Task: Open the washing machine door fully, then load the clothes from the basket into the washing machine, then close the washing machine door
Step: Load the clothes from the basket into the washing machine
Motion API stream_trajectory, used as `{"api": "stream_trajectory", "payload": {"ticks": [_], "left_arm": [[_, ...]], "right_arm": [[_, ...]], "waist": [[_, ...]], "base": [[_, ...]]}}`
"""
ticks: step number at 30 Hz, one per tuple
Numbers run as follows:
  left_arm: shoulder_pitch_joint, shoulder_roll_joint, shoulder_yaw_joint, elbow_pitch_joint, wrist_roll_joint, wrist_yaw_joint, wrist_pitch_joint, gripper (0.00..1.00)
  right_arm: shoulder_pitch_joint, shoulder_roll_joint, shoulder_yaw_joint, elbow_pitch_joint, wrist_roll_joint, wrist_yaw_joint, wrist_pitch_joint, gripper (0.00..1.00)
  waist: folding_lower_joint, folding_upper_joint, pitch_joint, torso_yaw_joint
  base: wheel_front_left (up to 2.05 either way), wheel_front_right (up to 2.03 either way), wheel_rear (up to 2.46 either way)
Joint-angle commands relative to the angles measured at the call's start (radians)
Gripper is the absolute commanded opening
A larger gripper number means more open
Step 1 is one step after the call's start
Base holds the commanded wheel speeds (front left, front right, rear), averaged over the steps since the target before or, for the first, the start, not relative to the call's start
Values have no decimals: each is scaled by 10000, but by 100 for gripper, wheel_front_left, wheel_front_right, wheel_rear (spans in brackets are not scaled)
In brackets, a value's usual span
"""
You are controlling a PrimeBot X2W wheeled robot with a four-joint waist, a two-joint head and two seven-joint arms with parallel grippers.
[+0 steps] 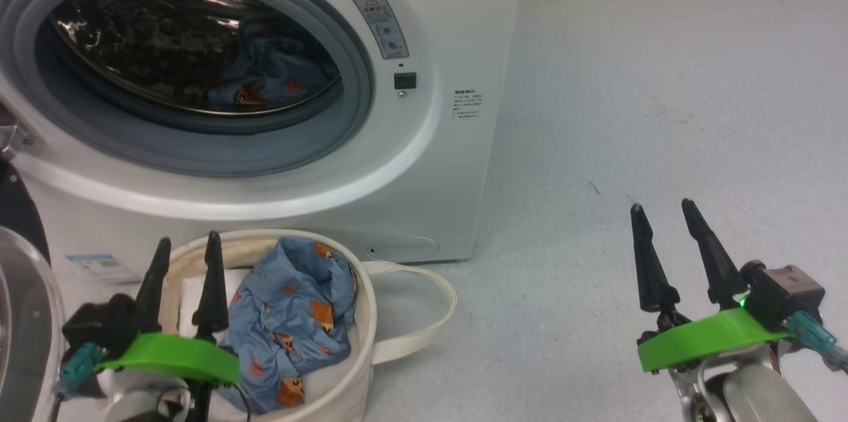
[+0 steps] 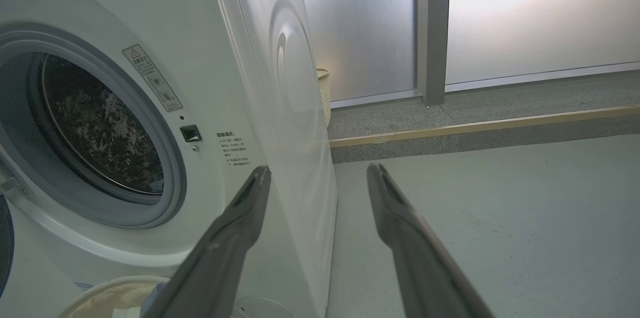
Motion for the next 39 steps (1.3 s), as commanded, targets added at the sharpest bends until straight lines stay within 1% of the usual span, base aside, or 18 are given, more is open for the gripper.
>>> {"api": "stream_trajectory", "payload": {"ticks": [1, 4, 13, 14, 17, 24, 29, 33, 34, 39], "left_arm": [[-284, 129, 308, -133, 58, -57, -118, 100], [-373, 159, 300, 423, 32, -57, -118, 100], [-1483, 510, 308, 3320, -372, -57, -118, 100], [-1800, 578, 282, 4028, -399, -57, -118, 100], [-2360, 666, 288, 5284, -484, -57, -118, 100], [-3738, 1060, 135, 7855, -542, -53, -35, 100], [-4395, 1240, 50, 8504, -560, 3, 274, 100], [-4804, 1342, 27, 8652, -609, 99, 369, 100], [-4804, 1342, 27, 8652, -609, 99, 369, 100], [-5262, 1457, -186, 8743, -482, 283, 648, 100]], "right_arm": [[-291, -106, 180, -372, -90, 75, -122, 100], [-337, -65, 243, -445, -86, 75, -122, 100], [-697, 16, 276, -645, -179, 75, -122, 100], [-808, 51, 283, -693, -209, 75, -122, 100], [-993, 110, 325, -771, -258, 75, -122, 100], [-1481, 231, 422, -1008, -395, 75, -122, 100], [-1730, 259, 377, -1156, -492, 75, -122, 100], [-1930, 230, 373, -1226, -510, 75, -122, 100], [-1930, 230, 373, -1226, -510, 75, -122, 100], [-2250, 198, 403, -1274, -565, 75, -122, 100]], "waist": [[0, -1, 75, -47], [0, -1, 249, -143], [0, -1, 1234, -621], [0, -1, 1514, -744], [0, -1, 1956, -939], [0, -1, 3063, -1372], [0, -1, 3781, -1610], [0, -1, 4371, -1685], [0, -1, 4371, -1685], [0, -1, 5157, -1683]], "base": [[0, 0, 0], [0, 0, 0], [0, 0, 0], [0, 0, 0], [0, 0, 0], [0, 0, 0], [0, 0, 0], [0, 0, 0], [0, 0, 0], [0, 0, 0]]}}
